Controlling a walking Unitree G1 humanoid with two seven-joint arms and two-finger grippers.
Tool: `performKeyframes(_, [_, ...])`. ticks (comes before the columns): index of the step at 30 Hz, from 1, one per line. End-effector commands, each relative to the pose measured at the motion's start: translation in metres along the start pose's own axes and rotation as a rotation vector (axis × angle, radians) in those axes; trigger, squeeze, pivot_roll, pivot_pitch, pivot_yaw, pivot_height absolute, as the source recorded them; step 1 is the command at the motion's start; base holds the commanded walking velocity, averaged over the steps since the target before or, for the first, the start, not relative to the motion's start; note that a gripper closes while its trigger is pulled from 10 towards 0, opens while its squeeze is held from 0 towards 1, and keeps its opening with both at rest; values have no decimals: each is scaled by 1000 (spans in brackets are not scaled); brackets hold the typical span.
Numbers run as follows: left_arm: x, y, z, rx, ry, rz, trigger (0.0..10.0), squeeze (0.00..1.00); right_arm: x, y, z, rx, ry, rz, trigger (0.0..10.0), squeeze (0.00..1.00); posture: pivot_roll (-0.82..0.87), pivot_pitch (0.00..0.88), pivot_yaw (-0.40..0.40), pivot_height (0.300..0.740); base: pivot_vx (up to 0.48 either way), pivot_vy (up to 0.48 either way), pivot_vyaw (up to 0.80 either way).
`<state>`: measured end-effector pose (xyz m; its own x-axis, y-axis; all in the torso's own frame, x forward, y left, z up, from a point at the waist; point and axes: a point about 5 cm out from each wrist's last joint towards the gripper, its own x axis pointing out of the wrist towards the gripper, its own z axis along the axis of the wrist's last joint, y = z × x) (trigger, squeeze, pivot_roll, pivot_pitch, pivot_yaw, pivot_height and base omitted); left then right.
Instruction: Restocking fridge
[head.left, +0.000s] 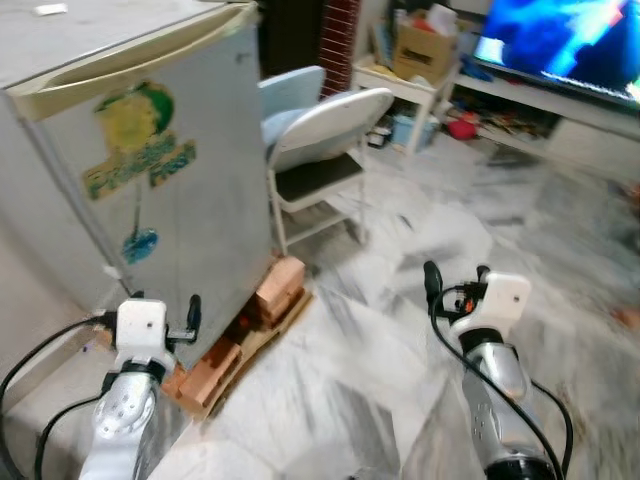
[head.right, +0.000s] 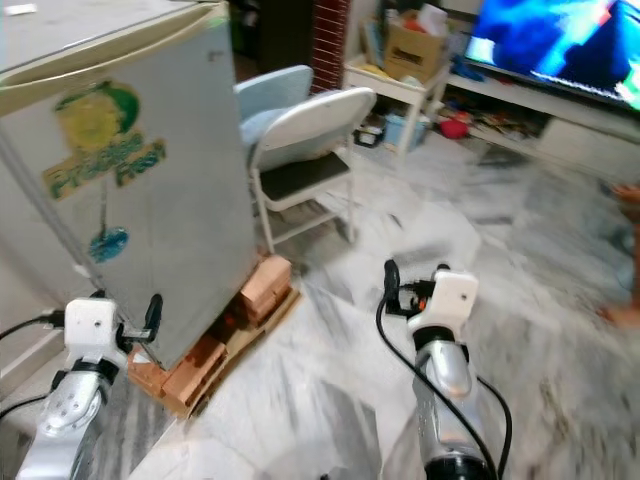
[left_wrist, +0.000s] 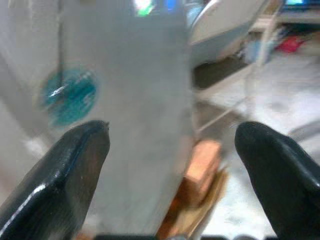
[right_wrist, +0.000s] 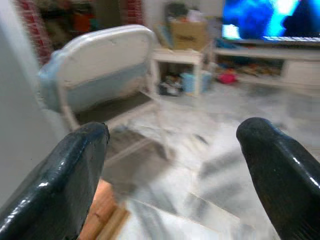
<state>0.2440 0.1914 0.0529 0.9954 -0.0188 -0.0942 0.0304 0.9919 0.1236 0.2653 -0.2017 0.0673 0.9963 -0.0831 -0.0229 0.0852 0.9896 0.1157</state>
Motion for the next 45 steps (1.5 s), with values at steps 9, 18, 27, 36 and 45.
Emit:
performKeyframes(9, [-5, 9, -4, 29, 15, 25, 10000, 0, 6, 8, 4, 8, -13, 23, 10000, 0, 33, 0, -22, 740, 0, 480, 0])
performKeyframes(18, [-6, 8, -6, 31, 22, 23, 10000, 0, 7, 9, 3, 3, -10, 24, 10000, 0, 37, 0, -25, 740, 0, 480, 0])
performKeyframes(27, [-5, 6, -5, 72, 7, 3, 10000, 0, 9, 8, 3, -4, -7, 23, 10000, 0, 39, 0, -29, 740, 0, 137, -525])
performKeyframes(36, [-1, -2, 2, 38, -18, -66, 10000, 0, 11, 11, 3, -7, -8, 27, 10000, 0, 39, 0, -30, 740, 0, 0, -800])
performKeyframes(45, [-2, -4, 1, 33, -23, -81, 10000, 0, 12, 10, 4, -11, -11, 29, 10000, 0, 38, 0, -30, 740, 0, 0, -800])
